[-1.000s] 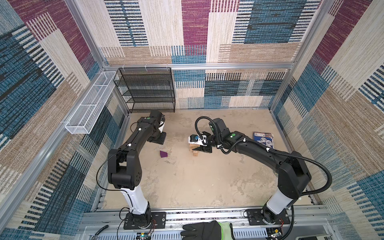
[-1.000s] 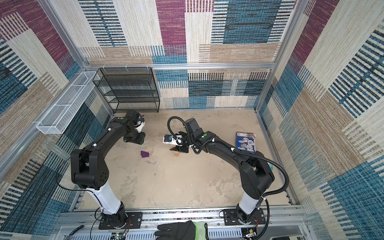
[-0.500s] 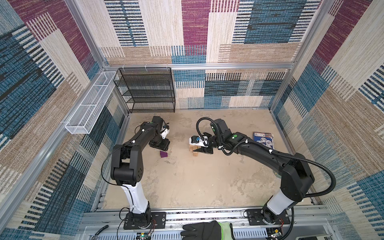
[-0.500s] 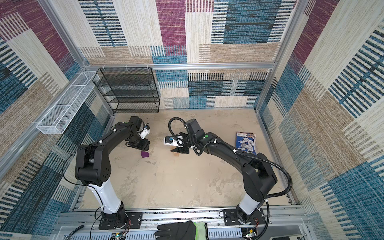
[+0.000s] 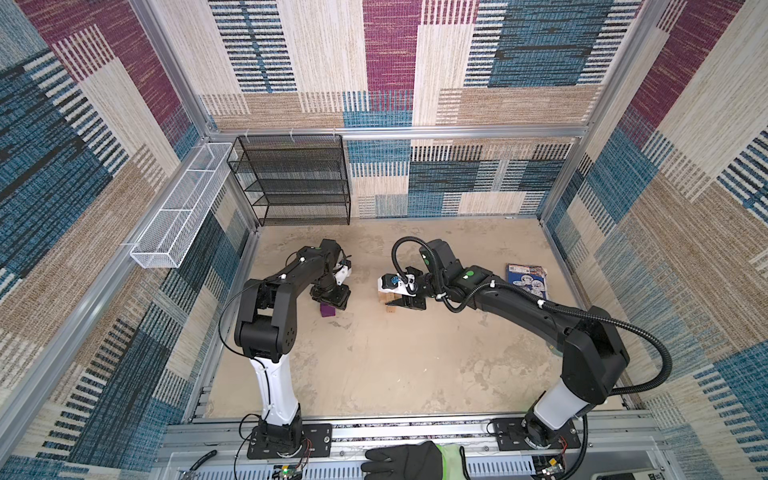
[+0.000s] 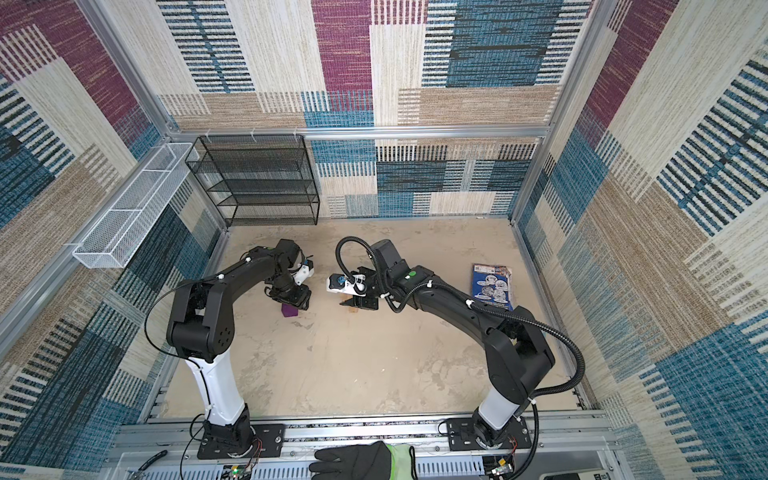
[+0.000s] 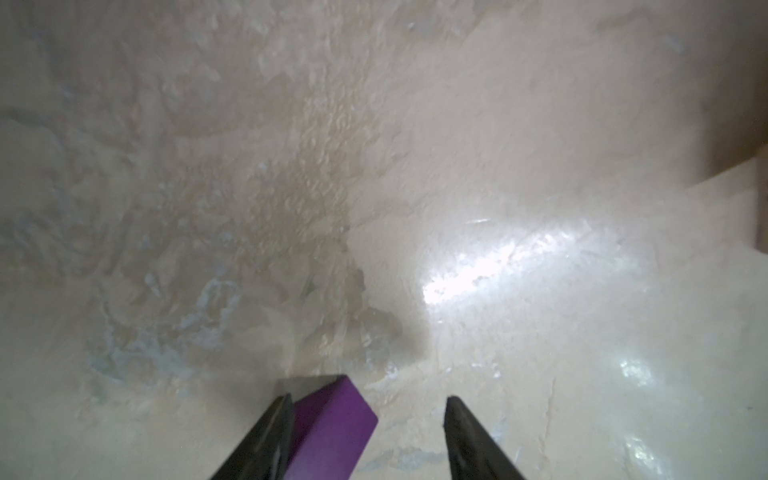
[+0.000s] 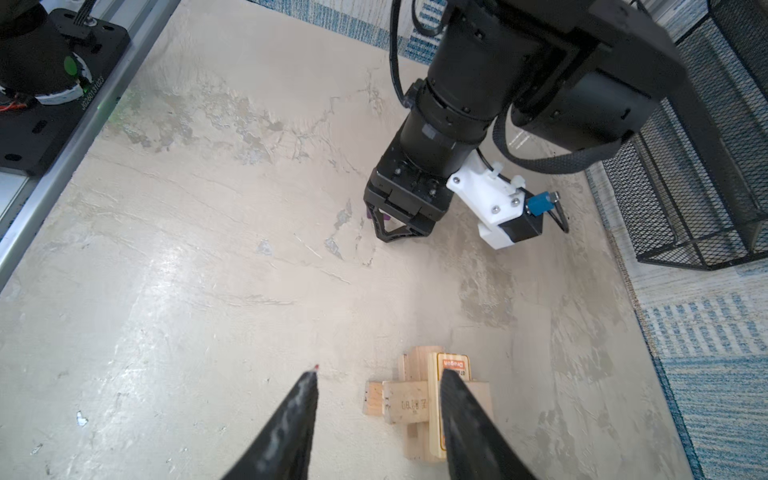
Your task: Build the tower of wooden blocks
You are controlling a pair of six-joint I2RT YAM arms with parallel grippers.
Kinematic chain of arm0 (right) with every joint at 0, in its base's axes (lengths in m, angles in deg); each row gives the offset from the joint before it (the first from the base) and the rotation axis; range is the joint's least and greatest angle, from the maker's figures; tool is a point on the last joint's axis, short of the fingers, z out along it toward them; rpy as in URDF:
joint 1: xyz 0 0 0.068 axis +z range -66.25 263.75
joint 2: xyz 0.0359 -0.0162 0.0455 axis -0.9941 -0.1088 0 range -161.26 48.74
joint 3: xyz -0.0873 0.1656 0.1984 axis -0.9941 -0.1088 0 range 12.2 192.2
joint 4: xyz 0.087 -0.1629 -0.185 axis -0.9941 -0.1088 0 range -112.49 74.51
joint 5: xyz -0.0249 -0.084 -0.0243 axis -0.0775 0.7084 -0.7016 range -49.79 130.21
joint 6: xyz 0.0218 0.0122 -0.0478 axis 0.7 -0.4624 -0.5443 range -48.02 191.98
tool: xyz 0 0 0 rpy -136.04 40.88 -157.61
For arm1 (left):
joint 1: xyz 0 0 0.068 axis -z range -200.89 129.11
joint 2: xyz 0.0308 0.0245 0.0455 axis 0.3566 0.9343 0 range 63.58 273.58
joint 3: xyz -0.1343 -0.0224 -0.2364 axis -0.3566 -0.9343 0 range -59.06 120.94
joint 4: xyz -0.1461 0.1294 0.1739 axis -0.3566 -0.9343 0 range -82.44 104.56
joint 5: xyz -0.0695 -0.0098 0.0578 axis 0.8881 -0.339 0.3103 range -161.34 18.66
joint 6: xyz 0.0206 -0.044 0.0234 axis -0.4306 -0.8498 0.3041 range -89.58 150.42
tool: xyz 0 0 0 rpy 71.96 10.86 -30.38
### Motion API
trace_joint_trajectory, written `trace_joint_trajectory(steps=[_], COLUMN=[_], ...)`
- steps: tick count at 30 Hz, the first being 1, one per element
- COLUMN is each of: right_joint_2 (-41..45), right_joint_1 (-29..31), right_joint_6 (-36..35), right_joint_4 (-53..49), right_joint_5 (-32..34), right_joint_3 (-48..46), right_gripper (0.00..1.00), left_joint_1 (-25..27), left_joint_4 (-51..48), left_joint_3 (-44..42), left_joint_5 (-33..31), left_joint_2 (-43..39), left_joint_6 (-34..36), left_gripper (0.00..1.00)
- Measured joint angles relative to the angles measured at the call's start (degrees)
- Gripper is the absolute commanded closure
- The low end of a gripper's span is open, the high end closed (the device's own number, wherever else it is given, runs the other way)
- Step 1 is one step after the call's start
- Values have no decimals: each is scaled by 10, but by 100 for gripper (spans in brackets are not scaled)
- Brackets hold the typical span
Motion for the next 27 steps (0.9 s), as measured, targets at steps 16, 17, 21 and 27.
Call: trace_joint_trajectory(steps=[16,17,21,27], right_joint_2=[-6,-7,-10,-10], right_joint_1=[7,7,8,11], right_joint_6=[0,0,0,0], right_joint_4=[0,-1,-1,-2], right_joint_5=[-1,-1,-1,-1], right_joint_3=[0,0,0,1], right_gripper=[49,49,49,49], left_joint_1=[1,1,1,1], left_joint_4=[-61,-65,-74,-81], left_joint_3=[-28,-30,-42,-47], left_joint_5=[-80,-83,-94,-96], left_joint_2=[-13,-14,-17,-17], left_joint_6=[-62,-66,-74,-82], left_gripper=[43,45,55,64])
